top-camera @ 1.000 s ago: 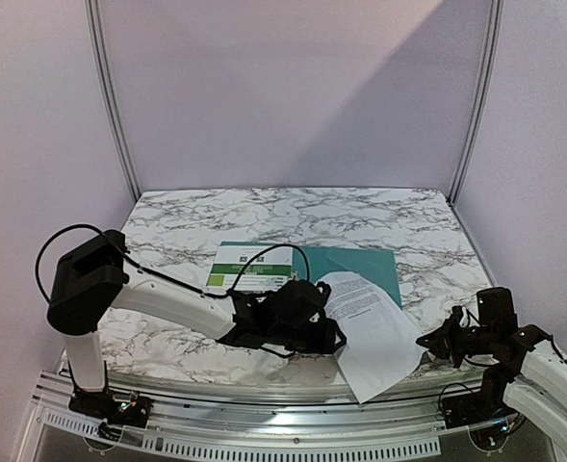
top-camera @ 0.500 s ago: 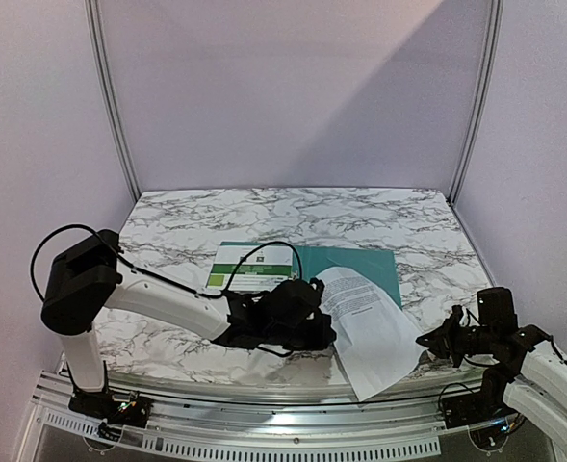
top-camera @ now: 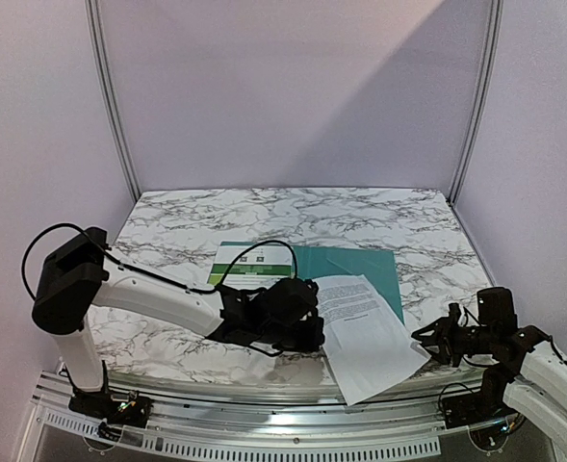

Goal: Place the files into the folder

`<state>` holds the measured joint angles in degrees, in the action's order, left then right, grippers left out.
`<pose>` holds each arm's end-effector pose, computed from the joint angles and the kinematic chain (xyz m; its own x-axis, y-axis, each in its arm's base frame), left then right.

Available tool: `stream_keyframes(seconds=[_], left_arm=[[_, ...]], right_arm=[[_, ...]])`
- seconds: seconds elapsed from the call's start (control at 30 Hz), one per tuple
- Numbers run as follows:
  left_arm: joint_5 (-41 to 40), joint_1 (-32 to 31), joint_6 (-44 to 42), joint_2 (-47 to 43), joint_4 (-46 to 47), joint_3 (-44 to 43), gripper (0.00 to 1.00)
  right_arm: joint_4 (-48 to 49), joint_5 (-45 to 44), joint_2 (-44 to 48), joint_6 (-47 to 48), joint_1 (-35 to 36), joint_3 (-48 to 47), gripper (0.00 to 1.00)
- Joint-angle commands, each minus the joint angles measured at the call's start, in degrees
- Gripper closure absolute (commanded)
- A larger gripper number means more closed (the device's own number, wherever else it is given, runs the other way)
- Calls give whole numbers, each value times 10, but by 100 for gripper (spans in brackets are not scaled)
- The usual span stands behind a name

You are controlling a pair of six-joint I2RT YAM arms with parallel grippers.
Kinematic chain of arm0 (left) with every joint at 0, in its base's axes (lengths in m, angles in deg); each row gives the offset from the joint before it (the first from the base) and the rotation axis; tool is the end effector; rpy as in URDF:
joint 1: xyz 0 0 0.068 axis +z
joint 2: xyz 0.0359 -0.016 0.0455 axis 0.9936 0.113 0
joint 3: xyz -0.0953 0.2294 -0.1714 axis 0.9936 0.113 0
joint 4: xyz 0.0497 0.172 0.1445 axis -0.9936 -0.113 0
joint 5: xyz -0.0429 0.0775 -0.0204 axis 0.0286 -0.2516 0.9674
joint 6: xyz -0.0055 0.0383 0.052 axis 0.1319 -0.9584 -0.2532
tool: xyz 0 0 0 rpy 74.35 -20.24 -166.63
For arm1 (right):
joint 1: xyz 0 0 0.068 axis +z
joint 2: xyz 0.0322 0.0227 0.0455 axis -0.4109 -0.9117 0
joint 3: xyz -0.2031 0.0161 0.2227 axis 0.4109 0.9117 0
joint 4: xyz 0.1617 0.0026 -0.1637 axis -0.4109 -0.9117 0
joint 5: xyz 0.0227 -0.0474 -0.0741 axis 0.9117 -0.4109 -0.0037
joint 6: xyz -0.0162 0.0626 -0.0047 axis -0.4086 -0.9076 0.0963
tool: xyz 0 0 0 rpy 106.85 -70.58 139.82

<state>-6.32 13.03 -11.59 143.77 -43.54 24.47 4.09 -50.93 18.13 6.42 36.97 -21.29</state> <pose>0.1339 -0.3643 0.1949 -0.9030 0.0437 -0.4273 0.2955 0.7852 -0.5442 0.0573 0.0417 0.1474 -0.8032 0.5915 0.0708 0.4059 0.4564 0.7918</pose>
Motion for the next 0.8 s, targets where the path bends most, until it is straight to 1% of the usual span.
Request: stream_keyframes(seconds=[0.0, 0.03, 0.13, 0.23, 0.4, 0.77], left_arm=[[3, 11, -2, -34, -31, 23, 100], [8, 13, 0, -38, -31, 28, 100], [11, 15, 3, -45, -30, 40, 100], [15, 23, -2, -37, -27, 38, 100], [15, 41, -24, -18, -39, 8, 100], [22, 74, -57, 25, -54, -54, 100]], right_arm=[[-26, 24, -10, 36, -1, 28, 60], [-26, 28, -14, 46, -1, 24, 57], [-40, 26, -30, 77, -1, 2, 55], [-32, 27, -47, 93, -1, -4, 54], [-1, 45, -69, 91, -1, 1, 54], [51, 43, -96, 79, -2, -2, 56]])
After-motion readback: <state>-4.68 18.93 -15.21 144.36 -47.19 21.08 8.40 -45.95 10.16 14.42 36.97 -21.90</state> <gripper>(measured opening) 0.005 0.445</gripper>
